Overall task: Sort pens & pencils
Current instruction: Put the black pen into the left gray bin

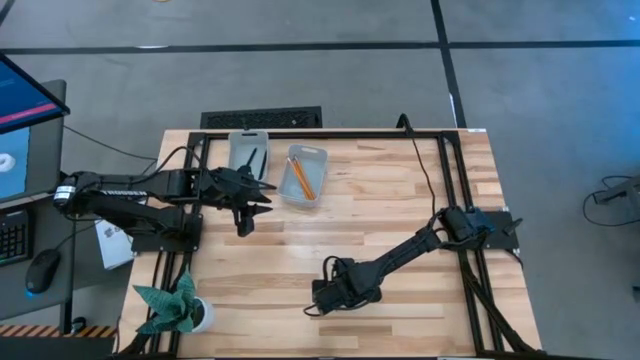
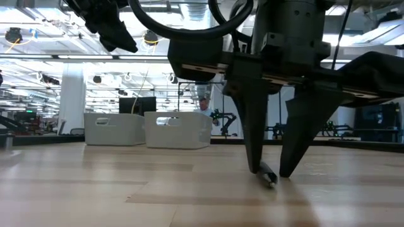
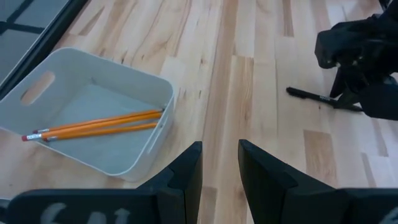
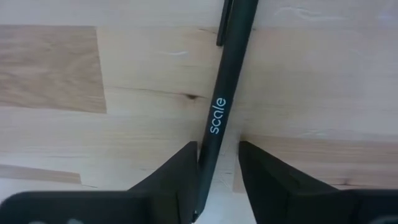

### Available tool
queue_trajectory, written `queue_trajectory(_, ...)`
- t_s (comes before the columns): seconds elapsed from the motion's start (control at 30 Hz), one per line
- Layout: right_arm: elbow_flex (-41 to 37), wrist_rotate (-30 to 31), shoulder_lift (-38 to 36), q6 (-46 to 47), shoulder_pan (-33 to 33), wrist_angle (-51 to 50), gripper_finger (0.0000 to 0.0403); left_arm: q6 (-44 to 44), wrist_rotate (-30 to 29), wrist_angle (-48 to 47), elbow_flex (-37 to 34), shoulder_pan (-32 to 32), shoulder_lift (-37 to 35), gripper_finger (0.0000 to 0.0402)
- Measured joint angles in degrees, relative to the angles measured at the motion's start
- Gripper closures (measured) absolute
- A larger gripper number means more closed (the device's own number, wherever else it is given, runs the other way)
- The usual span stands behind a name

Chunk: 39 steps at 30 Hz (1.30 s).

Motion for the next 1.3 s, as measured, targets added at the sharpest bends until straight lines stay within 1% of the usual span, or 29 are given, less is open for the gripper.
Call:
queue_trajectory(0.23,-0.1,-0.1,0.0,-1.5,0.0,-0.6,0.0305,1.0,-0.1,0.0,0.0,0.0,0.0,0.0308)
queue_trajectory(0.43,-0.1,-0.2,0.0,-1.6,-0.1,-0.6,0.0331,1.0,-0.1,0.0,0.0,0.0,0.0,0.0308)
queue_trajectory(0.9,-0.3,0.7,-0.8,-1.7,-0.1,-0.5,0.0335,1.0,-0.1,0.0,0.0,0.0,0.0,0.0308)
queue_trajectory(1.03,-0.5,3.0,-1.8,-2.9,-0.3,-1.2,0.0335,0.8,-0.4,0.0,0.0,0.0,0.0,0.0308)
queue_trajectory(1.13,-0.5,4.6,-3.1,-3.3,-0.9,-1.1,0.0336,-1.2,-1.7,0.0,0.0,0.0,0.0,0.0308)
queue_trajectory(1.3,-0.5,7.1,-5.3,-6.5,-1.7,-0.9,0.0336,-1.7,-2.5,-0.1,0.0,0.0,0.0,0.0308)
